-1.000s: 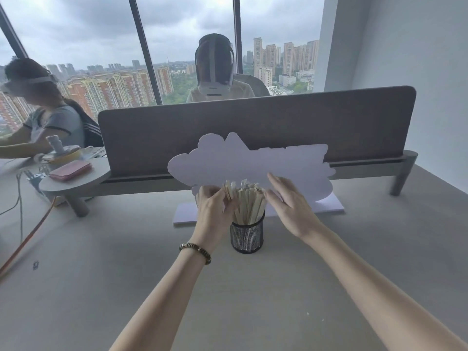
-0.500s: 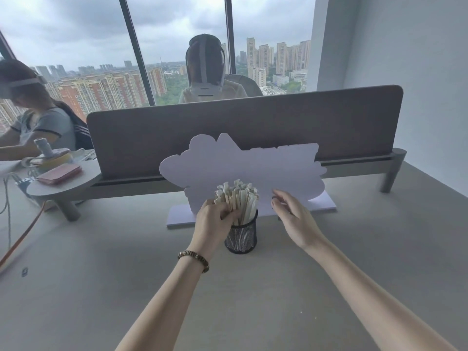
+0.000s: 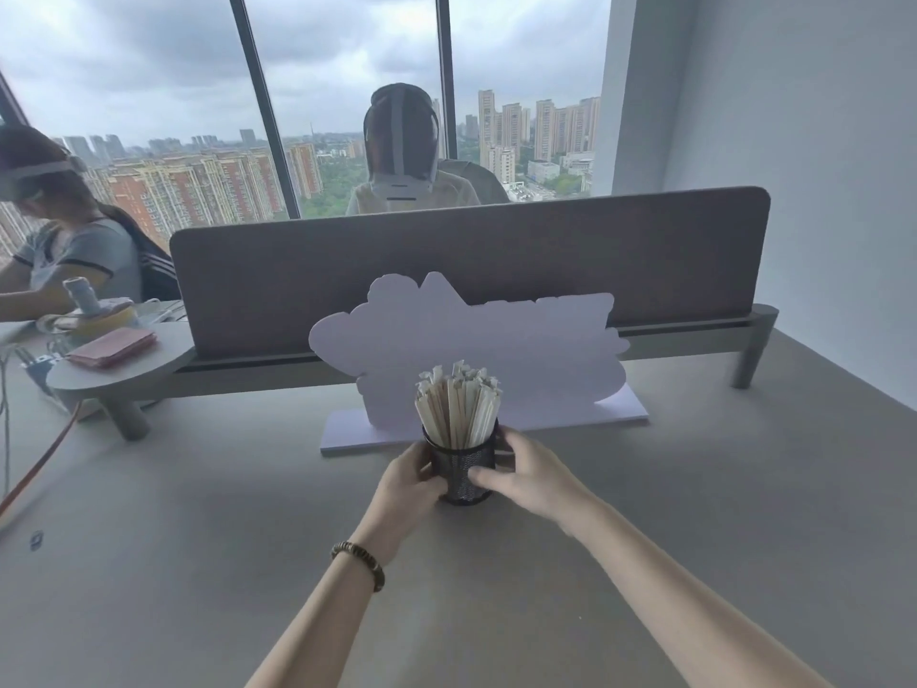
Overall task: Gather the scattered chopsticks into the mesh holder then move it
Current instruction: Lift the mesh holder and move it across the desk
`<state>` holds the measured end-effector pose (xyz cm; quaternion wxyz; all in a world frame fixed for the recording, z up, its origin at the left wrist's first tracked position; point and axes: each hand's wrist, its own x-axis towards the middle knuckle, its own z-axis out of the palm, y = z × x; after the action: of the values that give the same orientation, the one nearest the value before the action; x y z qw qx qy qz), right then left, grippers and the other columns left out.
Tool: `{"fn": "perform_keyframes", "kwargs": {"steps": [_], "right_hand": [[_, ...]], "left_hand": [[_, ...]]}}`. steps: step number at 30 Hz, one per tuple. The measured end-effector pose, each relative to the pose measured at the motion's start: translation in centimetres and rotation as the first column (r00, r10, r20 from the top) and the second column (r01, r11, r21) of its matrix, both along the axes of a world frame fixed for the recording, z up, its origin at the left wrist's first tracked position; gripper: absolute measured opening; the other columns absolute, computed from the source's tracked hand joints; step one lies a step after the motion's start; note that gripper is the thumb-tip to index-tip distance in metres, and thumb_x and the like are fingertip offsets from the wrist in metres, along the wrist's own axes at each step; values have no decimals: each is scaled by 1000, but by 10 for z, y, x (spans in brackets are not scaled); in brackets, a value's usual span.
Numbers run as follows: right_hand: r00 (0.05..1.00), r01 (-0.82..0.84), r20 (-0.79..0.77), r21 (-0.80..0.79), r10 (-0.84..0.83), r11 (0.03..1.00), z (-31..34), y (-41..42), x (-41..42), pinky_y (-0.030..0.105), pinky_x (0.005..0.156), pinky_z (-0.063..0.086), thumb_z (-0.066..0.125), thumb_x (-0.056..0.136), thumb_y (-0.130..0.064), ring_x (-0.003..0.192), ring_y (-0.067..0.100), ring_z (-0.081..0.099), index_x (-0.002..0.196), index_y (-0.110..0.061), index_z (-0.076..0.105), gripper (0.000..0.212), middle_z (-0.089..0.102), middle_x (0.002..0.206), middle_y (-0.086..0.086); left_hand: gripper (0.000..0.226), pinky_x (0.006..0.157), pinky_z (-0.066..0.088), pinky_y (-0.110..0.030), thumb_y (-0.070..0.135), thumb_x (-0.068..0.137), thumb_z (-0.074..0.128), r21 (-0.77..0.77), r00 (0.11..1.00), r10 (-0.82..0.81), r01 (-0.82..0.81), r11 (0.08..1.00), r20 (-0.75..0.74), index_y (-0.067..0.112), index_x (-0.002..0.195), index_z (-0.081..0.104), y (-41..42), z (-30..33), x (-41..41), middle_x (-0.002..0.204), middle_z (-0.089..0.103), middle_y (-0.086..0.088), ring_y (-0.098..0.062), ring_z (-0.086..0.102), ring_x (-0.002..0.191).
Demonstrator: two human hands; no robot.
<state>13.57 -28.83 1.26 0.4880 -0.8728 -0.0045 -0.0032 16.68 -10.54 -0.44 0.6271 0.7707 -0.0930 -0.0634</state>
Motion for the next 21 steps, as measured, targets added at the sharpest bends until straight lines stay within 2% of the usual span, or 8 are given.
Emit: {"fn": "perform_keyframes", "kwargs": {"steps": [2, 4, 9, 13, 21], "right_hand": [[1000, 27, 2, -1, -27, 1000, -4, 2, -1, 34, 108, 46, 76, 83, -33, 119, 6, 62, 135, -26, 56, 57, 65, 131, -12], [998, 62, 11, 4, -62, 998, -6, 1, -2, 34, 107, 45, 76, 82, -35, 122, 9, 60, 135, -25, 55, 58, 64, 133, -10], [994, 108, -9, 46, -107, 993, -8, -21, -13, 39, 104, 49, 75, 74, -40, 113, 4, 65, 125, -31, 60, 54, 69, 122, -15], [989, 148, -13, 85, -147, 985, -10, -50, -30, 37, 101, 52, 77, 77, -30, 105, 1, 68, 119, -31, 62, 45, 72, 113, -16], [951, 309, -35, 169, -307, 936, -15, -128, -64, 33, 99, 52, 80, 80, -23, 108, 4, 67, 131, -29, 51, 59, 70, 119, -10]], "left_hand": [[40, 94, 55, -37, -3, 77, 59, 60, 999, -13, 11, 998, 33, 18, 111, 66, 0, -8, -2, 106, 77, 5, -17, 70, 107], [42, 99, 53, -44, -4, 78, 60, 78, 998, -7, 2, 997, 60, 19, 113, 66, -1, -10, -3, 109, 76, 5, -13, 70, 107], [39, 99, 54, -43, 3, 76, 66, 90, 997, -45, 40, 995, 57, 23, 110, 69, -21, -7, -9, 109, 76, 10, -9, 71, 106], [36, 99, 54, -42, 10, 75, 69, 103, 994, -97, 92, 990, 48, 23, 108, 70, -50, -3, -15, 108, 76, 11, -6, 71, 104], [32, 97, 54, -42, 17, 77, 70, 134, 980, -195, 188, 973, 38, 25, 108, 70, -133, 3, -31, 111, 75, 11, -4, 71, 100]]}}
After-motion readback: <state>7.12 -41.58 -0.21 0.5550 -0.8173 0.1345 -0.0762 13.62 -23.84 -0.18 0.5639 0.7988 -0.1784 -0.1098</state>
